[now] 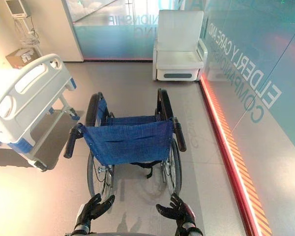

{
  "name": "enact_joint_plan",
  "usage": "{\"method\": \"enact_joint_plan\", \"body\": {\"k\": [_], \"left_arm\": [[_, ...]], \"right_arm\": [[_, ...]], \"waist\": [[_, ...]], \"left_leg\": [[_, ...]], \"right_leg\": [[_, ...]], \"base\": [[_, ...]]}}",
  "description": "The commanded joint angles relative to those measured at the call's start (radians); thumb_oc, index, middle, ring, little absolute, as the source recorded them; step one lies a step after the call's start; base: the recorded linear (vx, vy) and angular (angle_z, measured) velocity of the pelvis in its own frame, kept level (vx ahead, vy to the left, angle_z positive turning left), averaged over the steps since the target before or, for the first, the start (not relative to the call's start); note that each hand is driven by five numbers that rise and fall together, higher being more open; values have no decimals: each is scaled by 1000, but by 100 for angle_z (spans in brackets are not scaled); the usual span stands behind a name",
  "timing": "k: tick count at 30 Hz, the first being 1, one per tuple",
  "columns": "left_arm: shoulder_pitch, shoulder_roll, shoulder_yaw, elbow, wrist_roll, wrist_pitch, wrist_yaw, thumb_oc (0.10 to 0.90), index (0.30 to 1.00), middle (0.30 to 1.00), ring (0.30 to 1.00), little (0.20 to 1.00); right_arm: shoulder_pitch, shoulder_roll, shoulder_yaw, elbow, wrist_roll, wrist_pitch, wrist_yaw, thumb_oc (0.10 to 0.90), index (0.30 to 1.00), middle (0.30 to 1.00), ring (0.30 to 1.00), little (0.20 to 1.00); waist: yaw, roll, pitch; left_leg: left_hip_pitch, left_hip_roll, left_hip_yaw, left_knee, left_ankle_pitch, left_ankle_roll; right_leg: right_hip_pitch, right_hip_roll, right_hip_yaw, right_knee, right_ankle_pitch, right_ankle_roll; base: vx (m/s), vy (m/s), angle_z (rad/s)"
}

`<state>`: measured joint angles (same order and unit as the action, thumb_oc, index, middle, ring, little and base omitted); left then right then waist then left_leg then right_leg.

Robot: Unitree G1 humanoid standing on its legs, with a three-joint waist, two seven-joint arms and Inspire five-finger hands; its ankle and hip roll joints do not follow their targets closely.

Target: Push the wheelchair next to the bed

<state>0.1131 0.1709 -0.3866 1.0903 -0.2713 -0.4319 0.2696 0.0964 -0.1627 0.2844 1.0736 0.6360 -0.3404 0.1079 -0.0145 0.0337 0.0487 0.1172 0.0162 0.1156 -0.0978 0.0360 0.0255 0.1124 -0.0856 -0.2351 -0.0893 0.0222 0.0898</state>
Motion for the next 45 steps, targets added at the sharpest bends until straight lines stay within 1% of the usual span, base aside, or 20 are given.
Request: {"method": "enact_joint_plan", "body": {"k": [1, 3, 7, 10, 13, 17, 19, 20, 21, 22, 23, 24, 25, 28, 29, 31, 32, 38, 42, 45], "left_arm": [[-56, -10, -19, -22, 8, -78, 31, 800, 900, 900, 900, 900], [-58, -9, -21, -25, -29, -71, 3, 800, 900, 900, 900, 900], [-63, -11, -28, -23, -4, -27, -5, 800, 900, 900, 900, 900], [-69, -1, -40, -28, 5, 10, 24, 800, 900, 900, 900, 900], [-73, 14, -27, -46, -21, 23, 46, 800, 900, 900, 900, 900], [-85, 41, 50, -95, -101, 20, 57, 800, 900, 900, 900, 900], [-94, 67, 120, -152, -120, 19, 76, 800, 900, 900, 900, 900], [-99, 83, 157, -181, -135, 0, 104, 800, 900, 900, 900, 900], [-99, 85, 161, -184, -138, 1, 105, 800, 900, 900, 900, 900], [-110, 104, 205, -212, -154, -7, 131, 800, 900, 900, 900, 900], [-125, 121, 246, -238, -160, -11, 167, 800, 900, 900, 900, 900], [-131, 130, 259, -247, -159, -4, 174, 800, 900, 900, 900, 900], [-137, 140, 274, -256, -159, -9, 196, 800, 900, 900, 900, 900], [-193, 198, 333, -276, -157, 7, 243, 800, 900, 900, 900, 900], [-201, 206, 338, -276, -163, 10, 245, 800, 900, 900, 900, 900], [-269, 285, 375, -294, -191, 21, 274, 800, 900, 900, 900, 900], [-270, 285, 376, -294, -191, 21, 274, 800, 900, 900, 900, 900], [-366, 395, 422, -365, -233, 5, 322, 800, 900, 900, 900, 900], [-431, 449, 414, -398, -237, 7, 296, 800, 900, 900, 900, 900], [-474, 491, 402, -431, -246, 9, 258, 800, 900, 900, 900, 900]], "right_arm": [[-75, 25, 8, -30, 11, -46, 16, 800, 900, 900, 900, 900], [-76, 25, 15, -39, 17, -40, 5, 800, 900, 900, 900, 900], [-79, 23, 19, -52, 11, -30, -5, 800, 900, 900, 900, 900], [-86, 5, 40, -78, -24, -41, -21, 800, 900, 900, 900, 900], [-96, -18, 47, -126, -37, -17, -44, 800, 900, 900, 900, 900], [-113, -64, 33, -232, -17, 13, -61, 800, 900, 900, 900, 900], [-122, -97, -14, -311, 31, 42, -69, 800, 900, 900, 900, 900], [-127, -113, -43, -344, 56, 48, -75, 800, 900, 900, 900, 900], [-127, -115, -46, -348, 58, 46, -77, 800, 900, 900, 900, 900], [-136, -137, -84, -377, 81, 51, -85, 800, 900, 900, 900, 900], [-148, -165, -124, -397, 108, 34, -89, 800, 900, 900, 900, 900], [-154, -177, -140, -404, 116, 40, -88, 800, 900, 900, 900, 900], [-160, -192, -158, -413, 134, 26, -97, 800, 900, 900, 900, 900], [-218, -270, -231, -428, 174, 41, -118, 800, 900, 900, 900, 900], [-226, -278, -236, -428, 179, 42, -121, 800, 900, 900, 900, 900], [-301, -338, -255, -441, 205, 21, -163, 800, 900, 900, 900, 900], [-302, -338, -255, -441, 205, 21, -164, 800, 900, 900, 900, 900], [-389, -396, -264, -592, 201, -32, -264, 800, 900, 900, 900, 900], [-451, -420, -256, -647, 179, -51, -336, 800, 900, 900, 900, 900], [-490, -443, -253, -693, 168, -64, -360, 800, 900, 900, 900, 900]], "waist": [[5, -7, 12], [4, -6, 13], [3, -8, 15], [3, -12, 17], [7, -19, 19], [15, -31, 20], [22, -41, 16], [24, -44, 13], [24, -44, 13], [26, -47, 9], [28, -49, 5], [28, -49, 4], [30, -50, 3], [30, -49, -6], [30, -49, -6], [32, -46, -14], [32, -46, -13], [20, -41, -23], [16, -38, -27], [14, -35, -28]], "left_leg": [[2, -47, -11, 11, -59, -15], [2, -48, -10, 11, -59, -14], [3, -49, -9, 11, -60, -12], [4, -49, -7, 11, -62, -10], [8, -50, -10, 11, -62, -9], [11, -50, -13, 11, -63, -8], [13, -49, -14, 11, -64, -8], [14, -48, -13, 11, -64, -8], [14, -48, -13, 11, -64, -8], [16, -48, -13, 11, -65, -8], [17, -48, -13, 11, -66, -8], [18, -48, -13, 11, -67, -9], [19, -48, -13, 11, -68, -9], [25, -49, -17, 11, -71, -12], [25, -50, -18, 11, -72, -12], [27, -55, -26, 11, -74, -13], [27, -55, -26, 11, -74, -13], [26, -61, -29, 11, -73, -13], [26, -63, -31, 11, -73, -12], [24, -64, -29, 11, -73, -12]], "right_leg": [[18, 31, -17, 28, -35, -21], [17, 31, -17, 29, -36, -21], [16, 30, -16, 33, -38, -21], [15, 32, -15, 35, -40, -21], [17, 33, -15, 37, -40, -22], [23, 34, -18, 32, -37, -25], [28, 35, -19, 27, -35, -27], [29, 35, -20, 26, -34, -28], [29, 35, -20, 26, -33, -28], [31, 34, -20, 26, -32, -29], [34, 34, -21, 23, -31, -30], [35, 33, -22, 22, -31, -30], [37, 33, -23, 22, -31, -29], [42, 32, -22, 19, -29, -30], [43, 31, -22, 18, -29, -30], [47, 30, -21, 15, -28, -28], [47, 30, -21, 15, -28, -28], [47, 29, -13, 12, -29, -24], [47, 31, -9, 12, -32, -24], [46, 33, -5, 11, -33, -23]], "base": [[0, 0, 0], [0, 0, 0], [0, 0, 0], [0, 0, 0], [0, 0, 0], [0, 0, 0], [26, -36, 1], [0, 0, 0], [0, 0, 0], [0, 0, 0], [0, 0, 0], [0, 0, 0], [0, 0, 0], [0, 0, 0], [0, 0, 0], [0, 0, 0], [0, 0, 0], [0, 12, 4], [0, 0, 0], [0, 0, 0]]}}
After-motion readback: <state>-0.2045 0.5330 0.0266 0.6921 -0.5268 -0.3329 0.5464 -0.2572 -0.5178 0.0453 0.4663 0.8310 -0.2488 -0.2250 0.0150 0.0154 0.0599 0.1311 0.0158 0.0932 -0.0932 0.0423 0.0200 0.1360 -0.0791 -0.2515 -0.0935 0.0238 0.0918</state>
